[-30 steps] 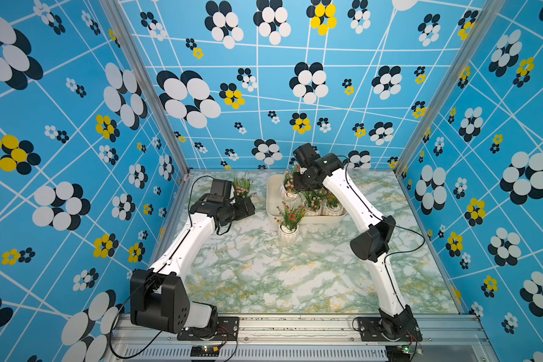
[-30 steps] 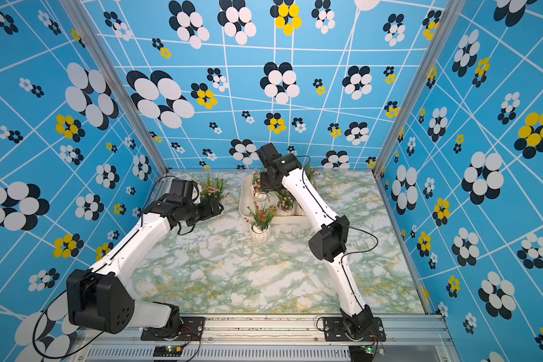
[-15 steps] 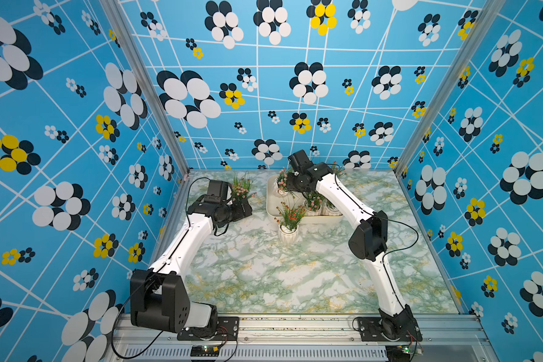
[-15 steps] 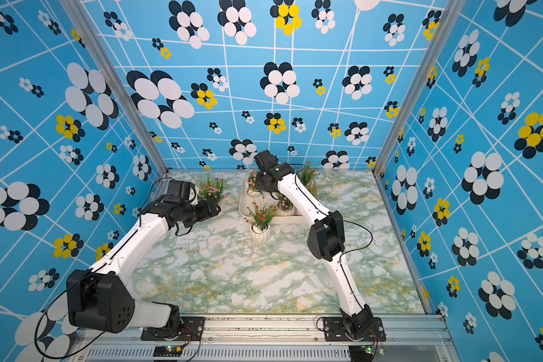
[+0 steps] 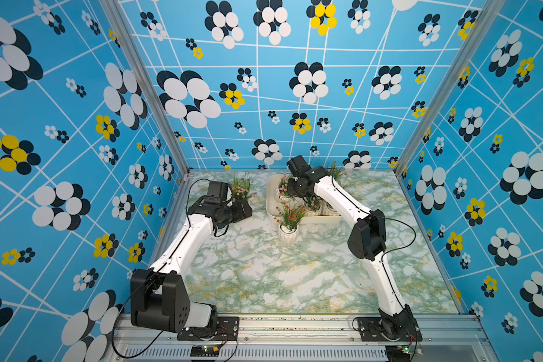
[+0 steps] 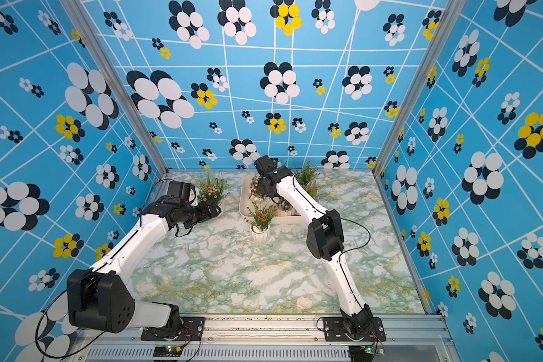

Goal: Put the potted gypsophila into the storage box
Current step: Place the baby's breath potted plant at the storage box.

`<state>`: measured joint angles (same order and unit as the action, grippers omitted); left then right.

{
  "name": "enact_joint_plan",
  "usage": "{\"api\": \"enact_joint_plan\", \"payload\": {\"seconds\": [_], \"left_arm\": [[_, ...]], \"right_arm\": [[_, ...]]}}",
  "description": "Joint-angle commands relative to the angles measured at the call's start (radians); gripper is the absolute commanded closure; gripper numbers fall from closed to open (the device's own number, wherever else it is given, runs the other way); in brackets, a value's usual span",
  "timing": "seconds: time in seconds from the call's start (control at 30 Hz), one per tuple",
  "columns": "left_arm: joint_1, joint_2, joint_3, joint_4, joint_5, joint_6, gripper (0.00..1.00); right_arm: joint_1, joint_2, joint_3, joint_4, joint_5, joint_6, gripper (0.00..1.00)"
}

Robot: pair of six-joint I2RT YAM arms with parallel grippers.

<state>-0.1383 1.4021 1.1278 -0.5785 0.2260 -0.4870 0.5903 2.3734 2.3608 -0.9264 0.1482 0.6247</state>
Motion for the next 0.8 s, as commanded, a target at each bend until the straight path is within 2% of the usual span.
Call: {"api": "enact_joint_plan", "payload": {"seconds": [0.0,0.43,0.77], "left_arm": [[0.007,0.002,-0.016,0.003,0.021,-0.004,0.01],[0.007,-0.006,-0.02,-0.001,0.019,-0.011,0.01],[0.004,-0.002,-0.017,0.002,0.025,-0.022,0.01]], "right_arm": [[0.0,-0.03,-0.011,-0.034,0.016,-0.015,1.0],[0.009,-0.048,-0.065,-0.076,0.038,-0.054,1.0],[0.019,-0.021,-0.018,-0.164,0.073,-0.094,1.0]]}}
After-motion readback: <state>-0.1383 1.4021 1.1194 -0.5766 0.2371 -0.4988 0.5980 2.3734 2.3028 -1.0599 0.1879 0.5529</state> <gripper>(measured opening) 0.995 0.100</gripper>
